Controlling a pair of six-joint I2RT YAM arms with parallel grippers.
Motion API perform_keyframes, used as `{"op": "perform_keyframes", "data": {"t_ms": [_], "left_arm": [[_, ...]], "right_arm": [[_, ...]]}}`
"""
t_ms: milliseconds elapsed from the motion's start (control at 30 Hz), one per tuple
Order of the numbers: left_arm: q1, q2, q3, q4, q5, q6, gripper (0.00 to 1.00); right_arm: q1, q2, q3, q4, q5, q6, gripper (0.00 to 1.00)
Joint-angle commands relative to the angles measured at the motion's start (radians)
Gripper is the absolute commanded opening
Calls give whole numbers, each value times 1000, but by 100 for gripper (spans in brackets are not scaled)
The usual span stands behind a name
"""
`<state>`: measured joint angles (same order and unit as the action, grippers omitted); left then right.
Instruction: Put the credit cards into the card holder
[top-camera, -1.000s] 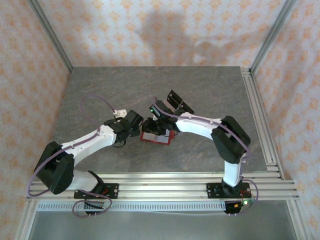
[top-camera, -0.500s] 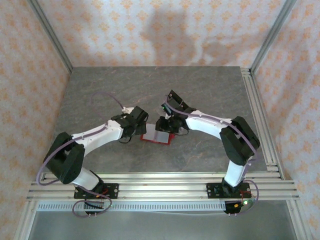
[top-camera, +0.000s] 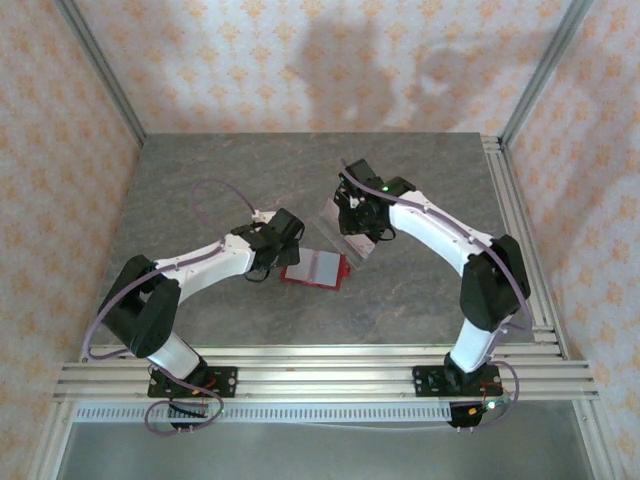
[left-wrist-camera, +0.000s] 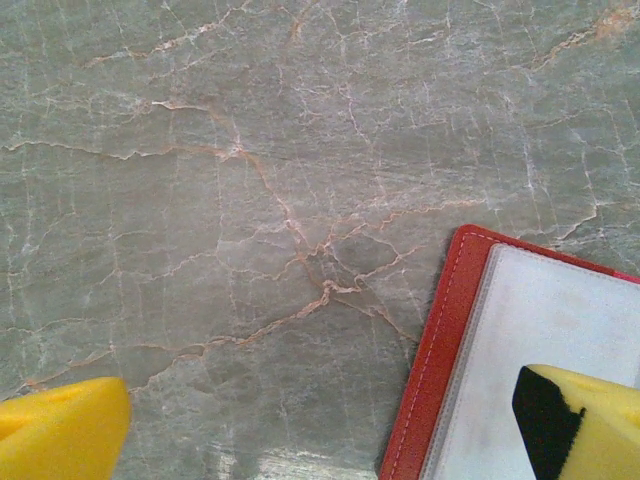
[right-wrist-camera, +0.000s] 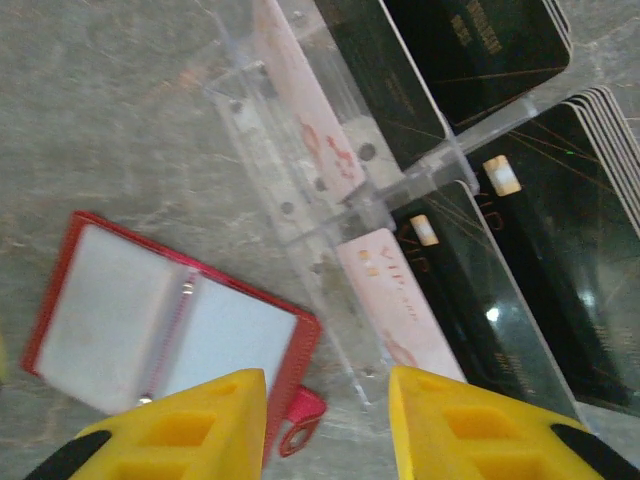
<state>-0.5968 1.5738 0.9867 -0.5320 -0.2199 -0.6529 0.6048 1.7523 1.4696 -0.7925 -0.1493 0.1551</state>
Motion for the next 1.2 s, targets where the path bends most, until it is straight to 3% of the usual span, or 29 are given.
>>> {"op": "perform_keyframes", "data": {"t_ms": [0, 433, 833, 967, 1167], "left_arm": [[-8, -6, 24, -45, -62, 7, 100], [-8, -32, 0, -44, -96, 7, 100], [-8, -43, -20, -39, -105, -3, 100], [-8, -41, -22, -38, -103, -7, 100], [-8, -37, -23, -33, -96, -8, 100]], "right_arm": [[-5, 46, 24, -88, 93, -78, 37], [-6, 127, 41, -83, 111, -100, 34], [-6, 119, 34, -72, 53, -105, 24], [-7, 98, 39, -67, 86, -117, 30], [-6, 82, 60, -78, 125, -144, 30]]}}
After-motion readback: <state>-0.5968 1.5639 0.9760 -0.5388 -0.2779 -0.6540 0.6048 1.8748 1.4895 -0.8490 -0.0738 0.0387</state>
